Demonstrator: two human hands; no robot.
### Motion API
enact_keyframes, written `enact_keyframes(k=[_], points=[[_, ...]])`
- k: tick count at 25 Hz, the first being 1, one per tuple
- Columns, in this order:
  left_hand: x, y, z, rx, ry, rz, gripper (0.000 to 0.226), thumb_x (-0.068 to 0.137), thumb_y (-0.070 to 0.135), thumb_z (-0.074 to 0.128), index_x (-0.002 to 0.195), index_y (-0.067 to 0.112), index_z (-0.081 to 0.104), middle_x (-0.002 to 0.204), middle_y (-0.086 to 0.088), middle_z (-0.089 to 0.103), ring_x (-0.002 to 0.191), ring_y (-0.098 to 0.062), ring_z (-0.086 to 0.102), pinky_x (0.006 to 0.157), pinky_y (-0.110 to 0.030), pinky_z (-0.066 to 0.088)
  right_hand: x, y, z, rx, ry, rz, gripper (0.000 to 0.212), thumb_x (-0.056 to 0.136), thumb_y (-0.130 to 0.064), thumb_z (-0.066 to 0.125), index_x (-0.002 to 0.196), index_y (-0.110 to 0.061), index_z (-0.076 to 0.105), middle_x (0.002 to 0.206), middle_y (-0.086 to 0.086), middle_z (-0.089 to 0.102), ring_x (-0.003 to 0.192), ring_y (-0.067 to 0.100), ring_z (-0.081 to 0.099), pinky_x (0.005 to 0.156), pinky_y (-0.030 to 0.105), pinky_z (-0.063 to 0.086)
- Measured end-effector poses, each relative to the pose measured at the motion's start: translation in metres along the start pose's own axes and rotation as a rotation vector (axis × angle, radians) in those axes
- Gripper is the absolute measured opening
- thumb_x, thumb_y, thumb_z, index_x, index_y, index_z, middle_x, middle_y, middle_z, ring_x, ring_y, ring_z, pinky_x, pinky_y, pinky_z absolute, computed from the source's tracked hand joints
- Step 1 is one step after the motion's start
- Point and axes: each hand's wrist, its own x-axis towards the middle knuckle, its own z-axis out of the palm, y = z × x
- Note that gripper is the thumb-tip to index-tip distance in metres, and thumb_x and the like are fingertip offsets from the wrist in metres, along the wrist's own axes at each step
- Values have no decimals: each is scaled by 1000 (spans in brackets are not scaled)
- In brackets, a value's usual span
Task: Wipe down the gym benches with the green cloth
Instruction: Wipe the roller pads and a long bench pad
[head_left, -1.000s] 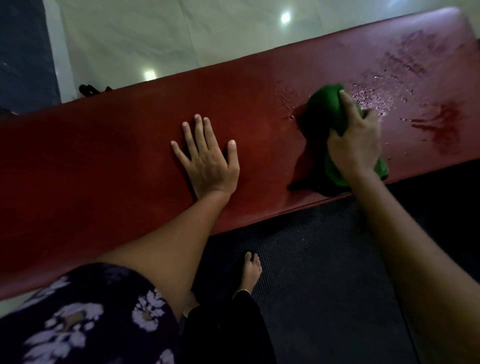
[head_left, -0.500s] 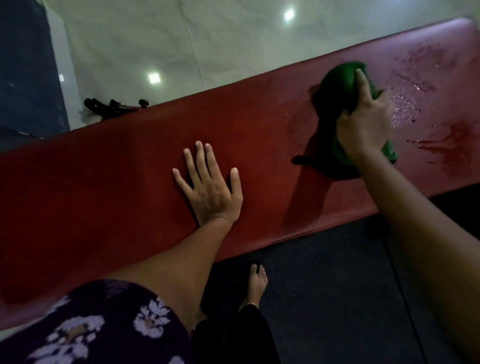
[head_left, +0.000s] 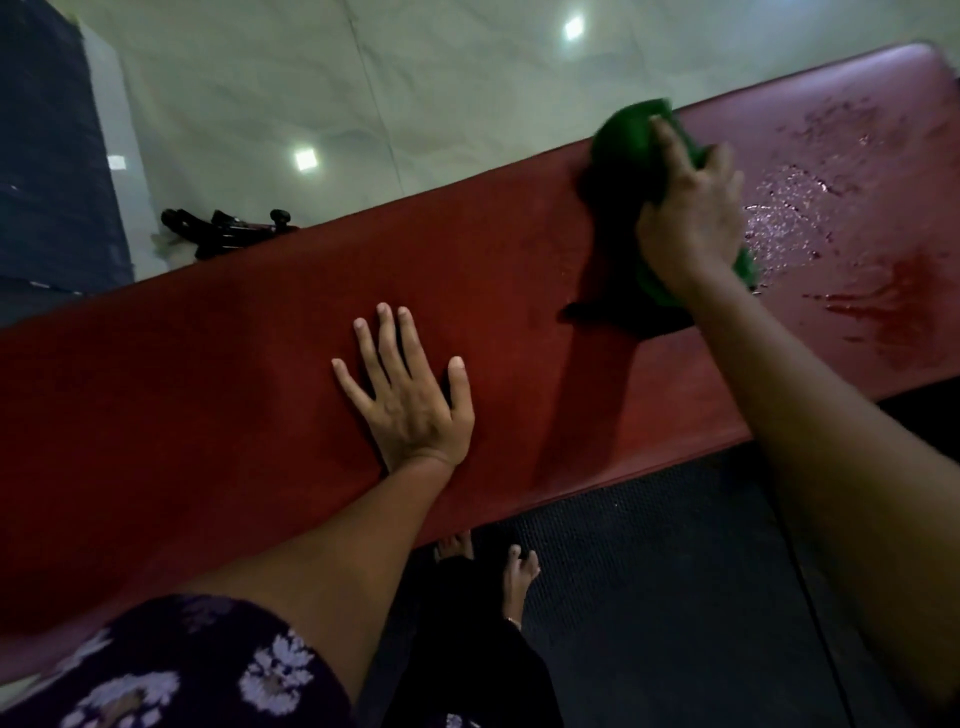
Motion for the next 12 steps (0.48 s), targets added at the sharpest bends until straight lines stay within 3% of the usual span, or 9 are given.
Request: enact_keyframes(k=[3,6,9,10,12], points=[[2,-5,0,-2,-7,2,66,92,46,29,146,7,27,153,-11,27,144,-30,16,113,-57,6,-10,-14,5,58,3,167,69,90,-12,45,148,-40,21,139,18,33,120,36,39,95,44,39],[4,-7,-1,3,-6,3,66,93,46,29,145,7,29,153,-11,29,143,-31,18,113,-57,8,-72,-47,20,26,-54,-158,71,88,-12,47,148,-39,20,137,19,36,112,35,43,87,41,40],[4,-8,1,7,8,2,65,93,46,29,145,7,32,152,-11,31,143,-31,20,112,-57,9,-119,-21,22,-23,-130,-583,71,84,-12,54,146,-37,28,129,17,44,102,35,48,78,43,44],[3,-8,1,2,6,2,65,93,46,29,144,7,32,152,-11,31,143,-31,20,112,-57,9,-118,2,18,-35,-98,-605,72,82,-12,56,145,-37,32,125,17,47,100,36,49,77,43,46],[1,-6,1,-7,-5,2,65,92,46,30,145,7,31,152,-11,30,143,-31,19,113,-57,8,-106,50,6,-21,-11,-437,72,80,-10,59,143,-36,37,120,18,48,98,38,49,79,45,47]])
